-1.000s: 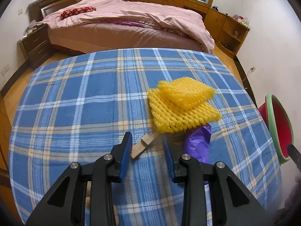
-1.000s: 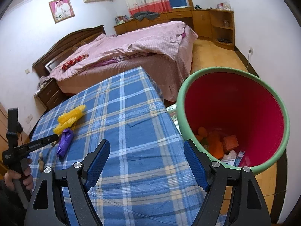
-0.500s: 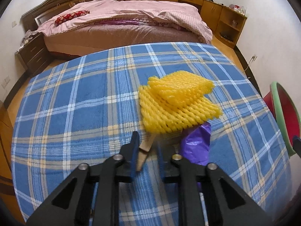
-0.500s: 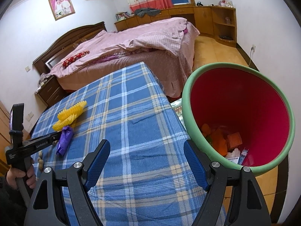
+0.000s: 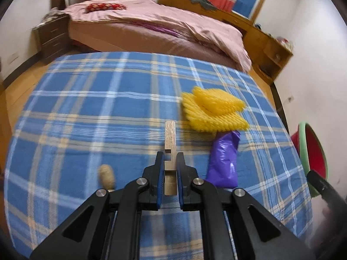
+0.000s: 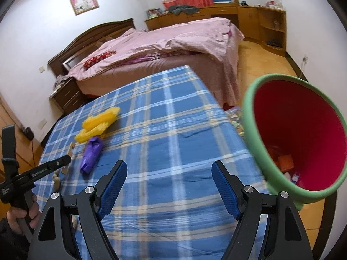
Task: Collect trash
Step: 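Grasp the purple plastic bag with the right tool while the left tool holds the wooden stick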
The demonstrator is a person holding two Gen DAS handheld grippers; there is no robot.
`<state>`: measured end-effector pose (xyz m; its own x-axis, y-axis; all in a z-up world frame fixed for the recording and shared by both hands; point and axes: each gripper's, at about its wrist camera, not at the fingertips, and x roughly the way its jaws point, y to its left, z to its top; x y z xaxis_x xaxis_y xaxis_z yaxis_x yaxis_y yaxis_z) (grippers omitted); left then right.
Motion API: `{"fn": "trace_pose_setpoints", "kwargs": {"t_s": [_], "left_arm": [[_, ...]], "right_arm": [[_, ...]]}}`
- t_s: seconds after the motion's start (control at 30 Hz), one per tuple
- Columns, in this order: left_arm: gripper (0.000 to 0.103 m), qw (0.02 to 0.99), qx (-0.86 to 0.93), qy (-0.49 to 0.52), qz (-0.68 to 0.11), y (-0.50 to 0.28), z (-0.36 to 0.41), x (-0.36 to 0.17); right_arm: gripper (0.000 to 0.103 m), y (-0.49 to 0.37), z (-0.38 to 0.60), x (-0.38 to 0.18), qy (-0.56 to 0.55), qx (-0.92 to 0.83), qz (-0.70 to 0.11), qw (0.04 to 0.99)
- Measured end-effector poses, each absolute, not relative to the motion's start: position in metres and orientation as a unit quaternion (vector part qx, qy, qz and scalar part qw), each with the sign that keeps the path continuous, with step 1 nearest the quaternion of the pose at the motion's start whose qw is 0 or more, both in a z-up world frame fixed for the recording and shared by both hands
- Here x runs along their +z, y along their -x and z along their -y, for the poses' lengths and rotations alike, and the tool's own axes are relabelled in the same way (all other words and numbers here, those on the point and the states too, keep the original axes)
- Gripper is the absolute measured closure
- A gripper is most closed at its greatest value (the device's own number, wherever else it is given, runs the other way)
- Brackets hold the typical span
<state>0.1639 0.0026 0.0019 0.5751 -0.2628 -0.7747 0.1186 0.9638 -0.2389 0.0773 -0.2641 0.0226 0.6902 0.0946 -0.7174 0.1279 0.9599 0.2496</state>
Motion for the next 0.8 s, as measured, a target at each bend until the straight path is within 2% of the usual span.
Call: {"fn": "trace_pose_setpoints", "kwargs": {"t_s": [0.8], "left_arm": [[0.093,0.894,-0.038,0.133,-0.427,-0.147,-0.070,-0.003]], "right_arm": [[0.022,-0.145,0.133,-0.001,-0.068,0.061,-0.429,0.899]]}}
